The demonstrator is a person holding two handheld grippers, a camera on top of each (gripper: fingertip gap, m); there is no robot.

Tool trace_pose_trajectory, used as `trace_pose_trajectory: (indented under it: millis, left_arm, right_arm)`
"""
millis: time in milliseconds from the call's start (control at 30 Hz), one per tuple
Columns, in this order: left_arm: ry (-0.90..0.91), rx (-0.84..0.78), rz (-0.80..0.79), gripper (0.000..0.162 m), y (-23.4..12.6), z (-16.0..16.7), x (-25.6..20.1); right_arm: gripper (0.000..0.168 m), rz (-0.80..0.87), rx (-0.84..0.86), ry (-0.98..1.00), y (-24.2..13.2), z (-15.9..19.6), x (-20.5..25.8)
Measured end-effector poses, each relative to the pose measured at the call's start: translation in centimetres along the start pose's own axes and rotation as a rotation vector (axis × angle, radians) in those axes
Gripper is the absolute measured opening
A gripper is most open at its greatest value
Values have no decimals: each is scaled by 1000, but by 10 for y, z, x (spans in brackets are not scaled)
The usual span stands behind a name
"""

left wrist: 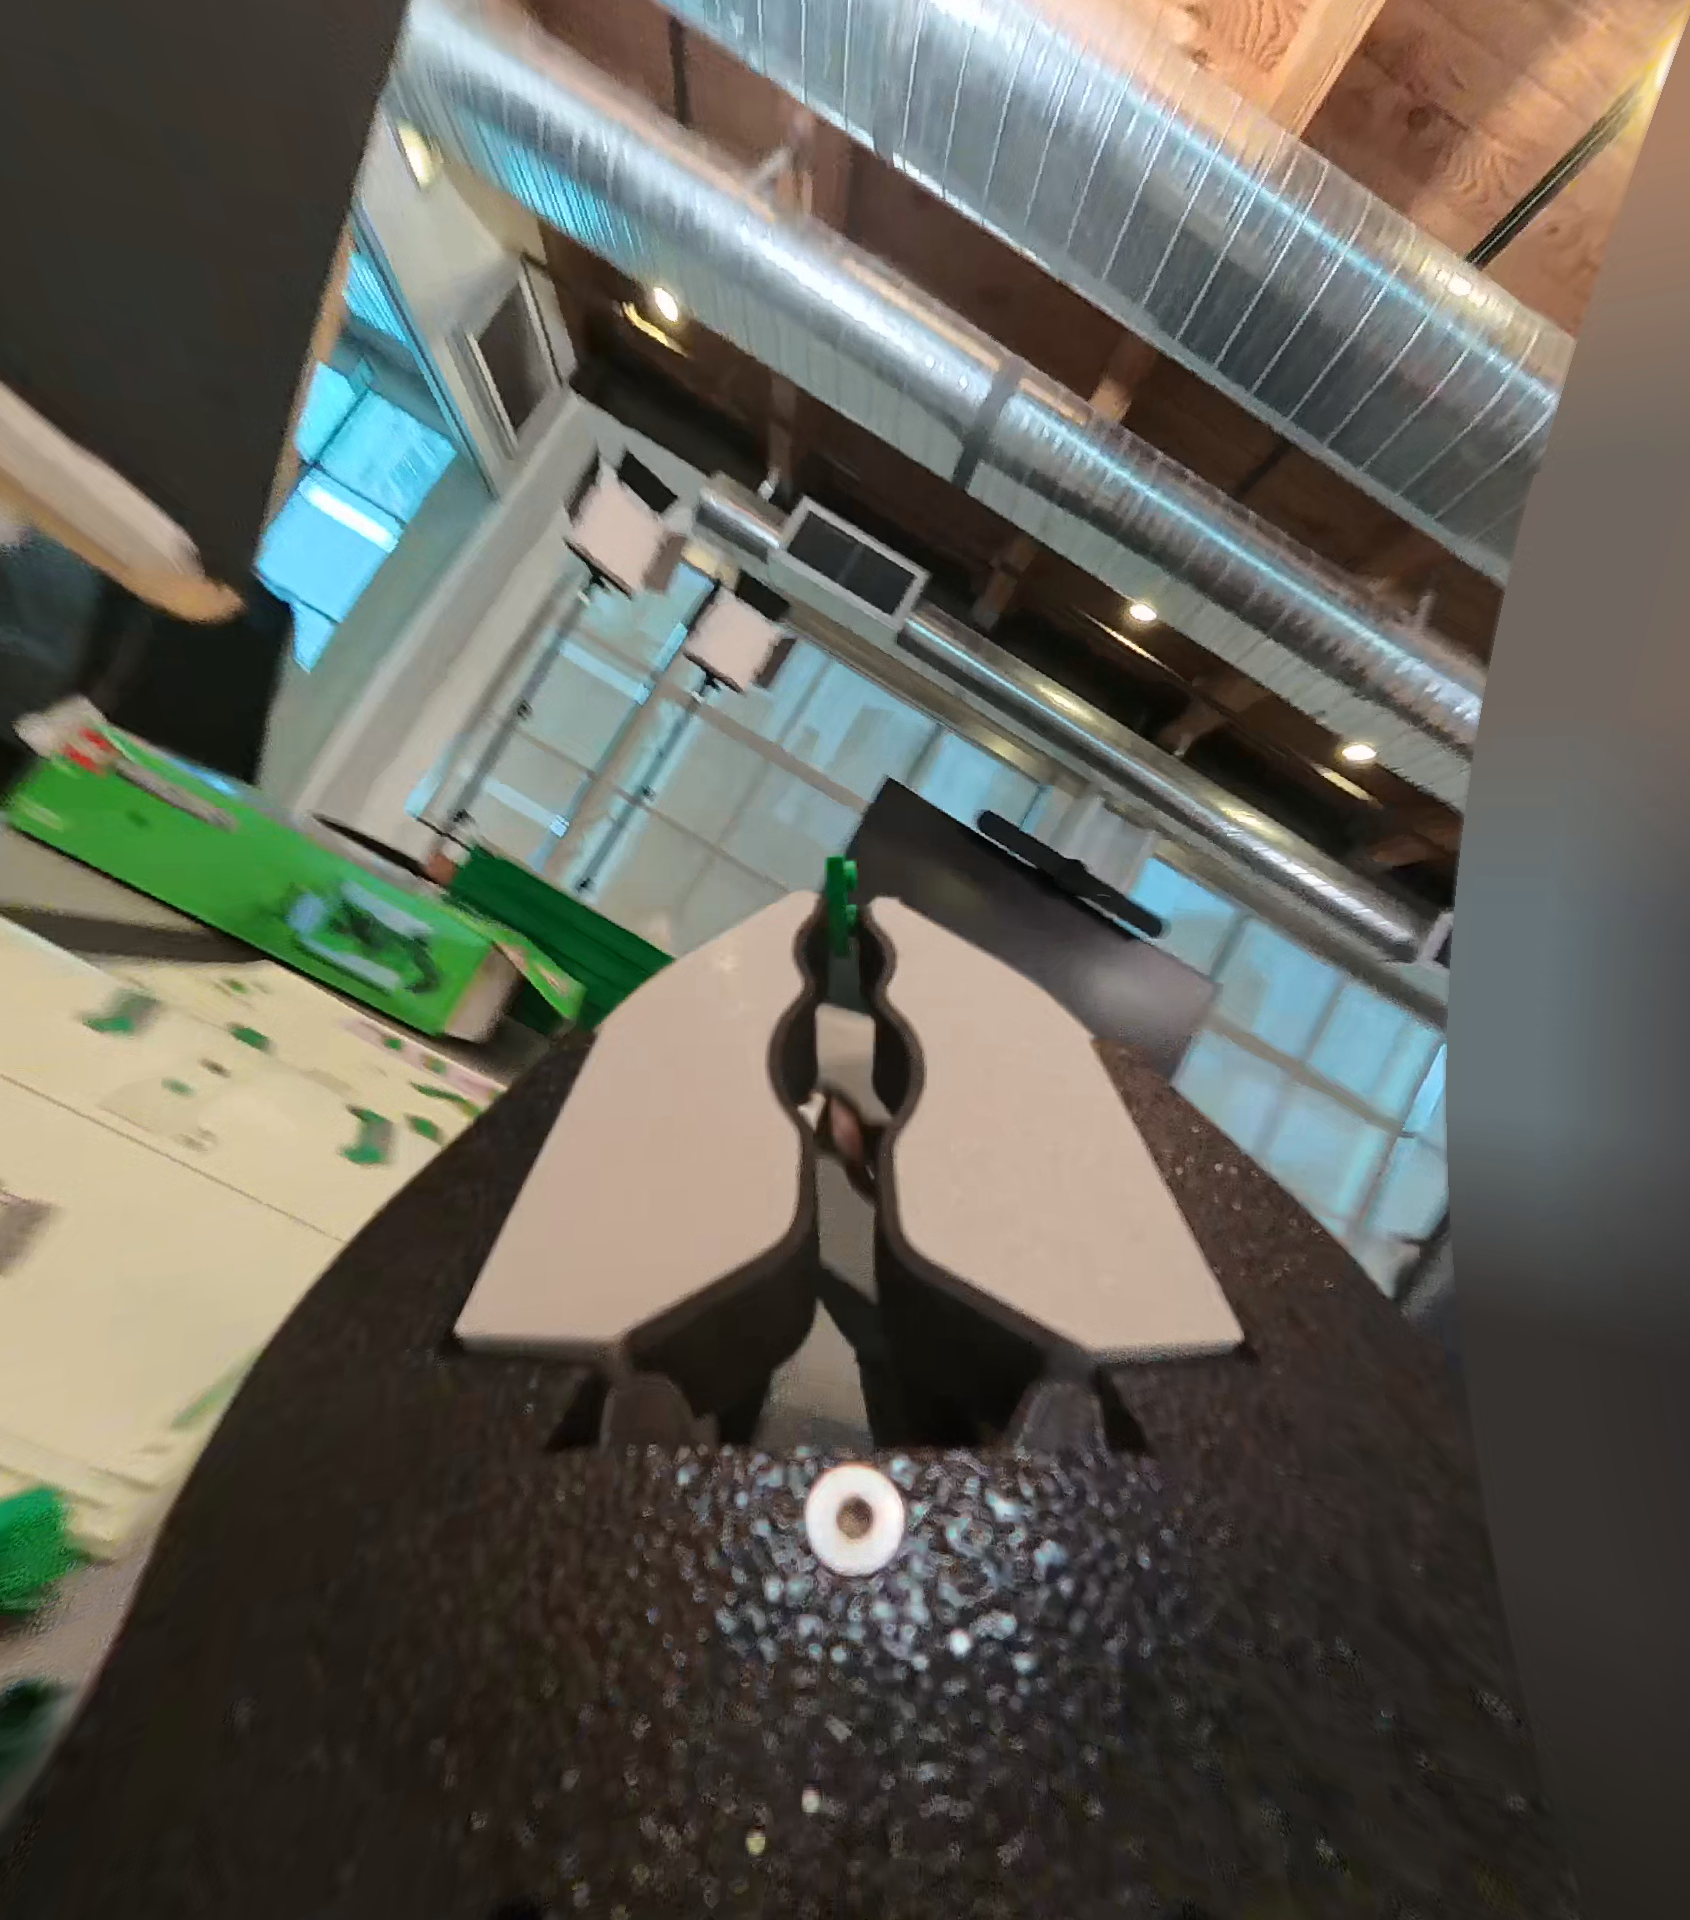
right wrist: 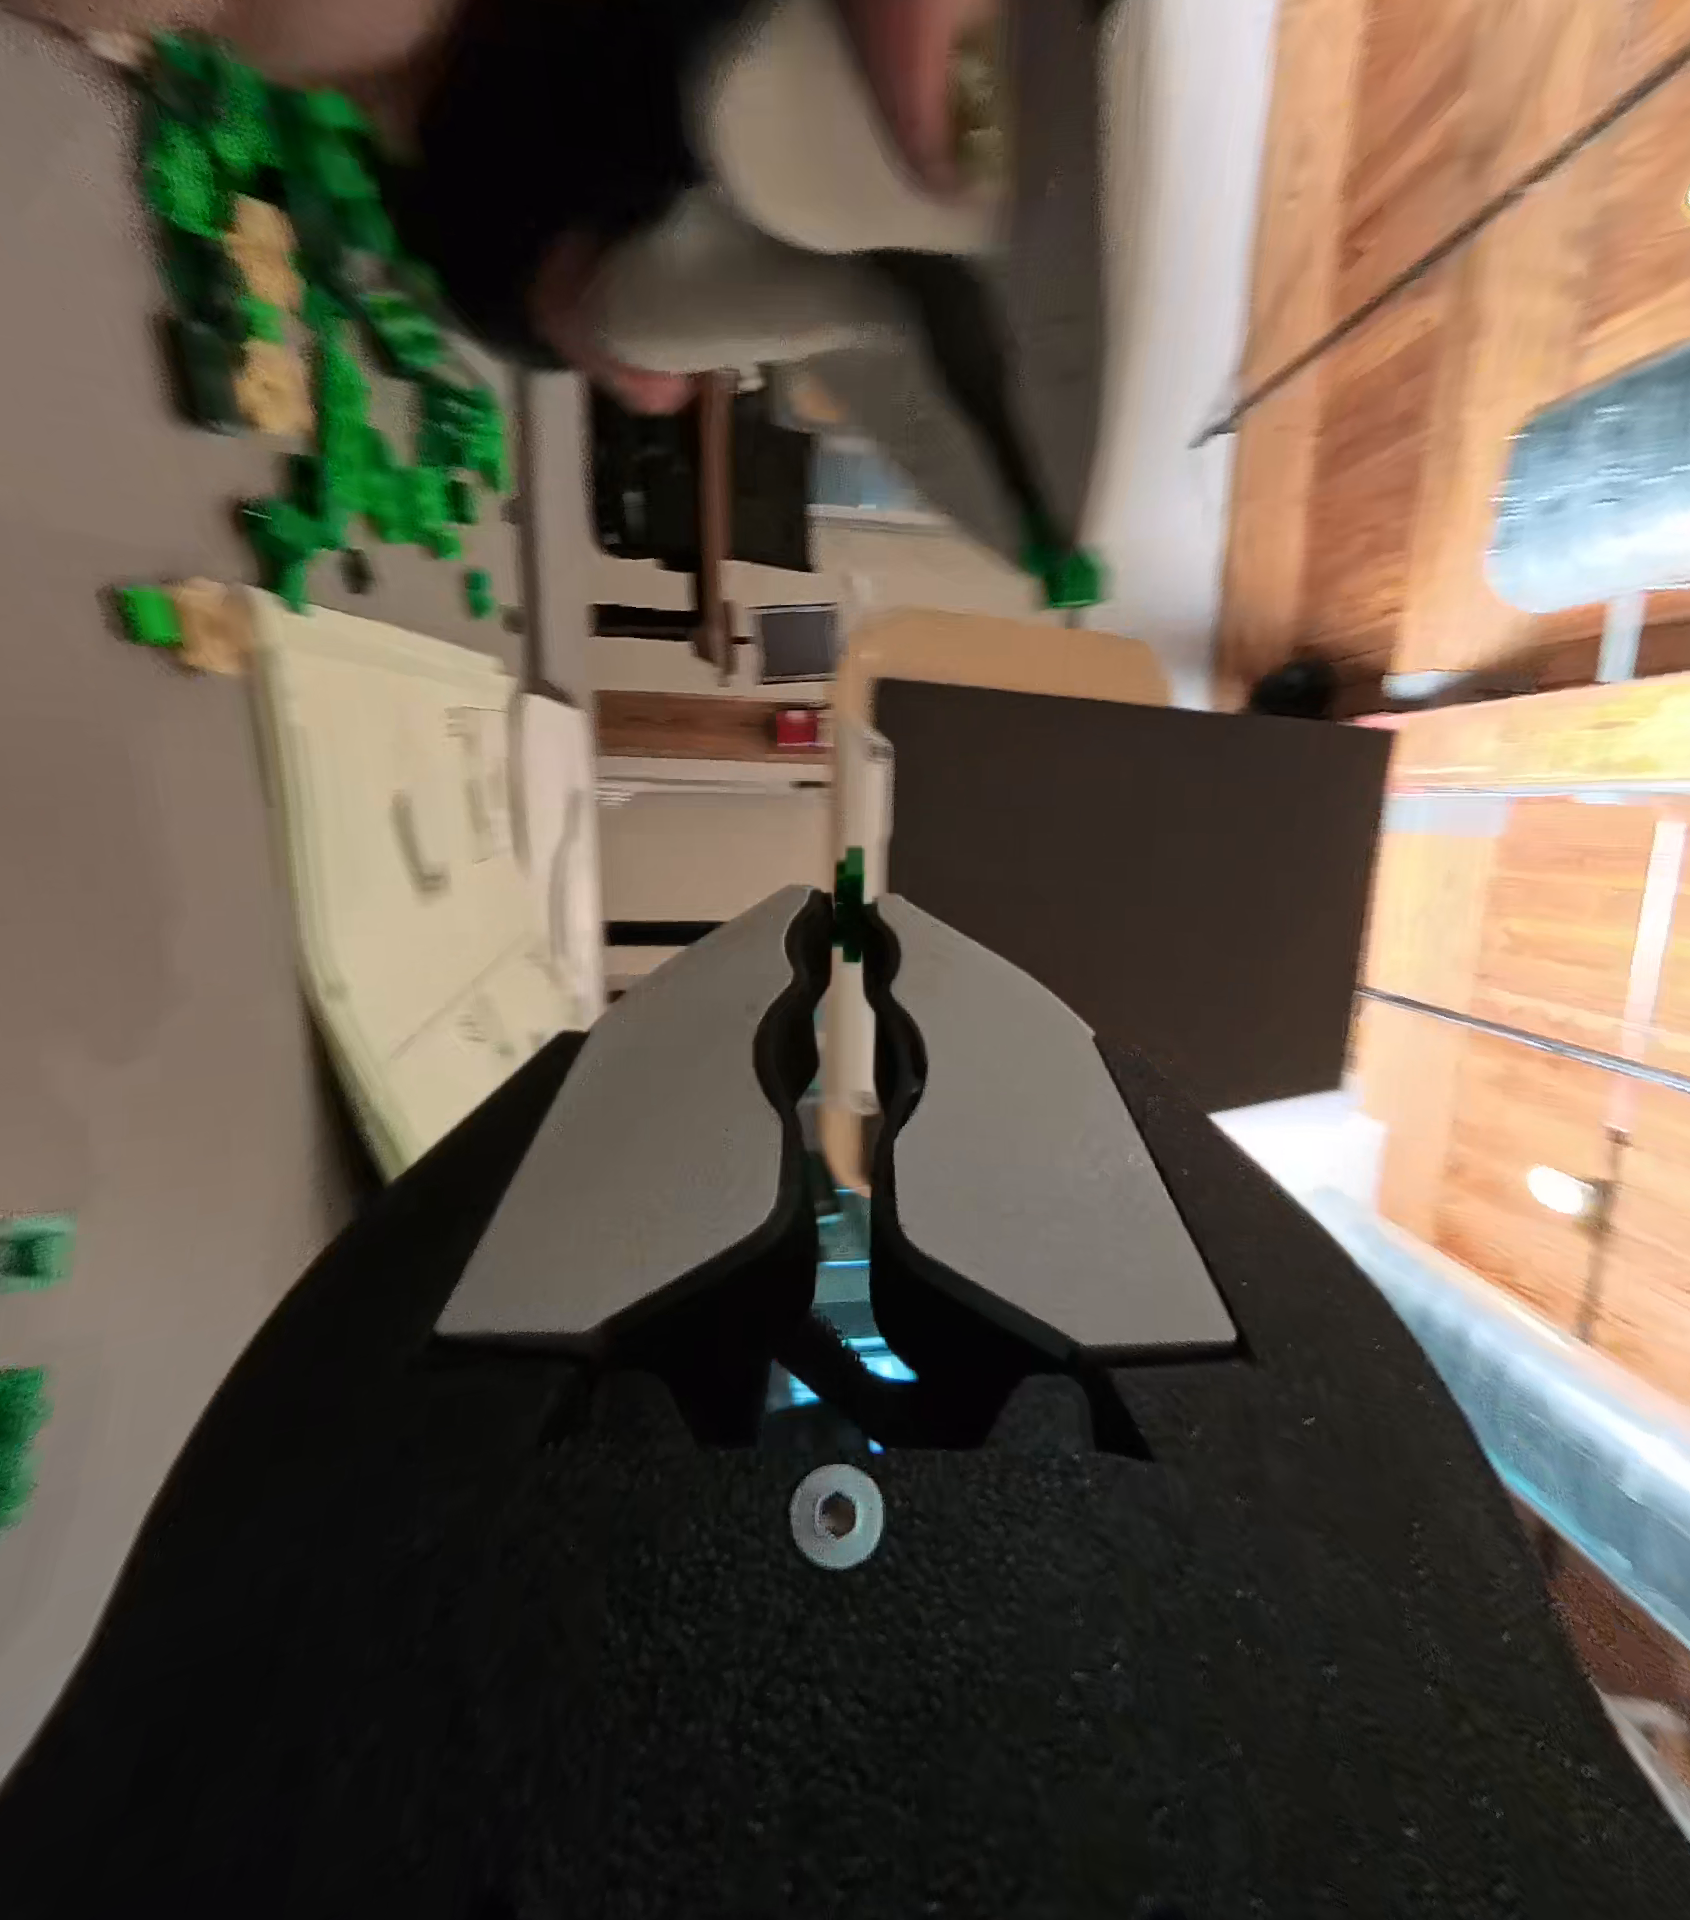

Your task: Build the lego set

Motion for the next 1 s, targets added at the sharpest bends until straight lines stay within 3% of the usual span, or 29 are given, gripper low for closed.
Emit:
trace_pose_trajectory:
  millis: [167,400,1000]
  left_arm:
    - [232,-110,-145,4,-25,-35,7]
    - [478,-99,-352,4,-39,-52,6]
    - [409,-139,-389,4,-46,-53,15]
  right_arm:
    - [5,-291,-25,-17,15,-45,48]
    - [5,-447,-53,20,29,-80,69]
    - [20,-511,-85,149,27,-87,74]
Point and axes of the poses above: each gripper's, where its closed fingertips meet, y out along the fingers, z out of its underside, x = y × z across the jaws, the point moved 5 cm from there along -y, back along the fingers, and after that the axes turned 7 degrees about y, right-handed, at the moved point
